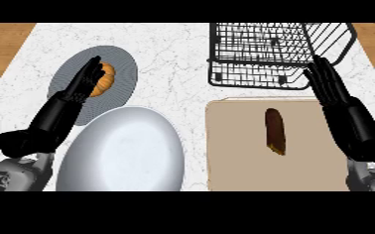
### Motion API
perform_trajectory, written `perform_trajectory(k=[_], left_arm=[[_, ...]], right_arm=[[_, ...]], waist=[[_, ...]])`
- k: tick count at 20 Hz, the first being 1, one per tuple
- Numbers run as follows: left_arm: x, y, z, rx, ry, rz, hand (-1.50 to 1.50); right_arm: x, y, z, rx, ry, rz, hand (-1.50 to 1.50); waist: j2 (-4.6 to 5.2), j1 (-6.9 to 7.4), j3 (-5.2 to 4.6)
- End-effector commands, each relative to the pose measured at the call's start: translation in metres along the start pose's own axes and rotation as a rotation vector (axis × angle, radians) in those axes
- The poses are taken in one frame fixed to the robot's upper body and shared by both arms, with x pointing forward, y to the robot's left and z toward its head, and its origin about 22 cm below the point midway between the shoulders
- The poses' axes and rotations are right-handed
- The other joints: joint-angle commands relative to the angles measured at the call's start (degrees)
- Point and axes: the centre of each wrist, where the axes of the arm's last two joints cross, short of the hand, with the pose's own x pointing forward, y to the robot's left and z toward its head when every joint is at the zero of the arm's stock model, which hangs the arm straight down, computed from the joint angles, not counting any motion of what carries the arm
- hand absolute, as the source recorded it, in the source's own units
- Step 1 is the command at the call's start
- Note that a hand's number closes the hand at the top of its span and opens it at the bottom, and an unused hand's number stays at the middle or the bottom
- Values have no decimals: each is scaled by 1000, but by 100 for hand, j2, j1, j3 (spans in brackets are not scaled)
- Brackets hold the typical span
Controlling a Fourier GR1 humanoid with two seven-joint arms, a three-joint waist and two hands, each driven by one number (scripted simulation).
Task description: Pick the sweet potato from the tray and place it in the tiered basket
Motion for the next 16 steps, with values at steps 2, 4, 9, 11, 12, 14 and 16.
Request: perform_trajectory(k=[2,4,9,11,12,14,16], left_arm=[[-1,-7,0,127,52,-26,0],[-15,-28,-10,225,59,-4,0],[-28,-52,-9,269,118,42,0],[-29,-49,-4,284,123,40,0],[-31,-53,0,296,151,66,0],[-36,-60,-2,299,158,51,0],[-27,-71,-5,292,143,37,0]], right_arm=[[9,-26,-27,42,-37,-104,150],[12,-49,-43,33,-73,-202,150],[-19,-98,-33,-189,188,-229,-150],[-37,-60,-26,18,152,-559,-150],[-39,-69,-14,72,149,-587,-150],[-34,-95,-11,186,124,-552,-150],[-35,-111,-3,267,80,-502,-150]], waist=[[-86,-126,-79],[-46,-102,-73],[12,-57,-73],[-15,-55,-55],[-62,-151,-61],[-63,-172,-71],[-79,-169,-72]])
